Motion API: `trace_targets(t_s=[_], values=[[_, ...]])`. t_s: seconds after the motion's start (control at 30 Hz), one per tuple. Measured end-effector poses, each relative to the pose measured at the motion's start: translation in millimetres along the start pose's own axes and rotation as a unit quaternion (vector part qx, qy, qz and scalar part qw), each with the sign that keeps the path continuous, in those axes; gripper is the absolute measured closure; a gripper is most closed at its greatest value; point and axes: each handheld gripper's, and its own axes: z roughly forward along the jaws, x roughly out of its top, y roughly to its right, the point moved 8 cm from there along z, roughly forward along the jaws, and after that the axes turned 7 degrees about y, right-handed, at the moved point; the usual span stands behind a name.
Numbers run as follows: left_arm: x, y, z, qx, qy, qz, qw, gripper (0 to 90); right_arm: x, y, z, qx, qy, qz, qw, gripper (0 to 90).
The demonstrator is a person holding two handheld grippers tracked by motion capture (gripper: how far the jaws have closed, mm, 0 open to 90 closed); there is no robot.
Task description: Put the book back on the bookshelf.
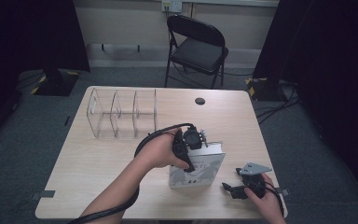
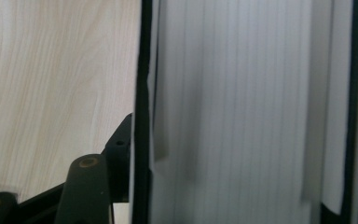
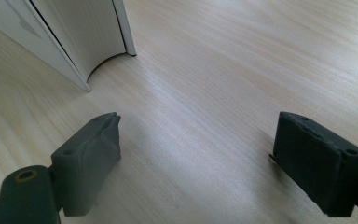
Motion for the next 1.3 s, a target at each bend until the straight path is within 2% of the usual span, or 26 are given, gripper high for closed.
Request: trace_targets(t_s=[0.23, 0.33, 0.37, 0.43, 0.57, 0.7, 0.73, 0.77, 0.87, 0.97, 1.0, 1.13, 1.3], values=[[-1.7, 2.2, 0.9, 0.003, -0.044, -0.004, 0.9990, 42.1, -0.1, -0.1, -0.1, 0.001, -0.001, 0.000, 1.0000, 14.1], [-2.0, 3.6, 0.6, 0.010, -0.060, 0.016, 0.9980, 44.3, -0.1, -0.2, -0.1, 0.001, -0.001, 0.000, 1.0000, 14.1], [-1.5, 3.6, 0.2, 0.023, -0.066, 0.029, 0.9971, 45.6, -0.1, -0.2, -0.1, 0.001, -0.001, 0.000, 1.0000, 14.1], [-0.1, 8.0, -2.2, 0.021, -0.067, 0.019, 0.9974, 50.0, 0.0, -0.2, 0.0, 0.002, -0.001, 0.000, 1.0000, 14.1], [-0.4, 13.9, -3.3, 0.028, -0.060, 0.034, 0.9972, 51.5, 0.0, -0.3, -0.2, 0.003, -0.001, 0.001, 1.0000, 14.3], [-2.1, 13.5, -4.9, 0.037, -0.054, 0.021, 0.9976, 51.9, 0.1, -0.4, -0.1, 0.004, 0.000, 0.002, 1.0000, 14.3], [-2.8, 14.4, -4.9, 0.040, -0.048, 0.011, 0.9980, 52.1, 0.2, -0.5, 0.2, 0.005, 0.001, 0.002, 1.0000, 14.3], [-4.1, 14.1, -6.1, 0.039, -0.050, 0.013, 0.9979, 52.1, 0.2, -0.4, 0.0, 0.005, 0.001, 0.002, 1.0000, 14.3], [-8.6, 15.2, -10.6, 0.033, -0.047, -0.010, 0.9983, 52.2, 0.1, -0.4, -0.1, 0.004, 0.000, 0.002, 1.0000, 14.3], [-14.1, 14.1, -20.1, 0.024, -0.039, -0.043, 0.9980, 52.3, 0.1, -0.3, -0.3, 0.005, 0.000, 0.002, 1.0000, 14.3], [-16.0, 12.8, -23.7, 0.022, -0.036, -0.059, 0.9974, 52.2, 0.1, -0.4, -0.1, 0.005, 0.000, 0.002, 1.0000, 14.3], [-25.1, 4.7, -36.4, 0.035, -0.038, -0.081, 0.9954, 52.3, 0.0, -0.2, -0.1, 0.003, -0.001, -0.001, 1.0000, 14.1], [-37.5, -6.1, -50.2, 0.052, -0.051, -0.120, 0.9901, 52.3, 0.0, -0.3, -0.1, 0.003, -0.001, -0.001, 1.0000, 14.1]])
